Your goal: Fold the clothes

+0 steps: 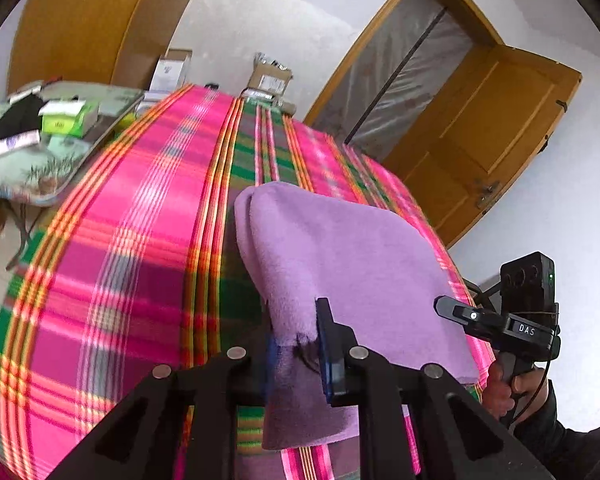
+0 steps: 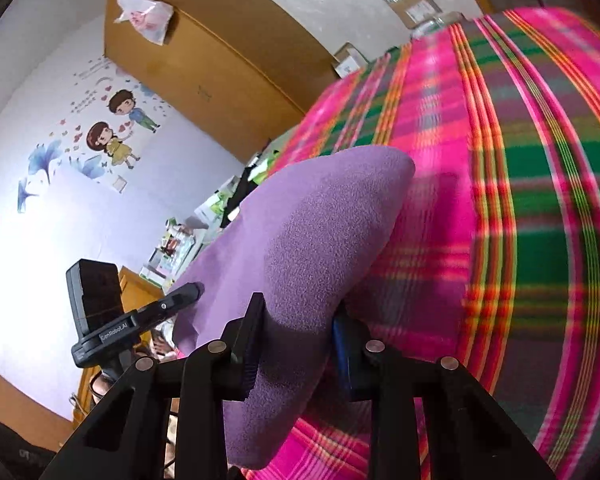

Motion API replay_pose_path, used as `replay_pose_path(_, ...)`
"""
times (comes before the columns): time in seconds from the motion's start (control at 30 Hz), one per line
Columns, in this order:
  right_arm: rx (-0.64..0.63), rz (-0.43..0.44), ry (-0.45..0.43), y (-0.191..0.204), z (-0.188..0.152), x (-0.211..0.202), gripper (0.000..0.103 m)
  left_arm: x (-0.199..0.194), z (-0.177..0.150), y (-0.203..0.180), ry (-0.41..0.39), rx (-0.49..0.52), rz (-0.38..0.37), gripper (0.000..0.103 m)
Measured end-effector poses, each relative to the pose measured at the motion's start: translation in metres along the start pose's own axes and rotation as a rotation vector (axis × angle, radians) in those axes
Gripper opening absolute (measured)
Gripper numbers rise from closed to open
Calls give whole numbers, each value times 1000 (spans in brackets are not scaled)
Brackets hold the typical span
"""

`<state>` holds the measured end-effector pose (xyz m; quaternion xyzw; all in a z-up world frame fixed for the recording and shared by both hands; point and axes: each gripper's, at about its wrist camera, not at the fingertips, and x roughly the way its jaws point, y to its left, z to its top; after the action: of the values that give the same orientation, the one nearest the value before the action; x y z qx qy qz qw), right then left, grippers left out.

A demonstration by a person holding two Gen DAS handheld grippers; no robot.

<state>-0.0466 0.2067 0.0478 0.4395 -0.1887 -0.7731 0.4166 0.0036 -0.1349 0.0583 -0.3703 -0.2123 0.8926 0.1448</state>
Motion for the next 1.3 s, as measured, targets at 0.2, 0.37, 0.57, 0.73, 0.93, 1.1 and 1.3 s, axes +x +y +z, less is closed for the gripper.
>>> replay_pose_path(0.2,-72,9,-34,23,30,1,31,-13,33,-8,-59,58,28,18)
replay_pose_path(0.37,-125,26,-67,50,67,15,31,-18,74,-8,-119,102,58,18)
replay_pose_path(0.57,-153,31,-68,65,109,51,31,-4,110,5,-138,135,109,18)
replay_pose_path(0.73,-180,28,-51,62,139,86,31,9,137,25,-155,142,138,18)
replay_pose_path(0.93,-179,35,-32,44,171,128,31,39,166,55,-149,142,167,18)
replay_pose_path(1.1,-136,7,15,11,184,171,32,87,167,88,-84,99,187,18)
replay_pose_path(1.3,-46,-28,108,-35,176,207,42,129,136,125,20,24,196,21)
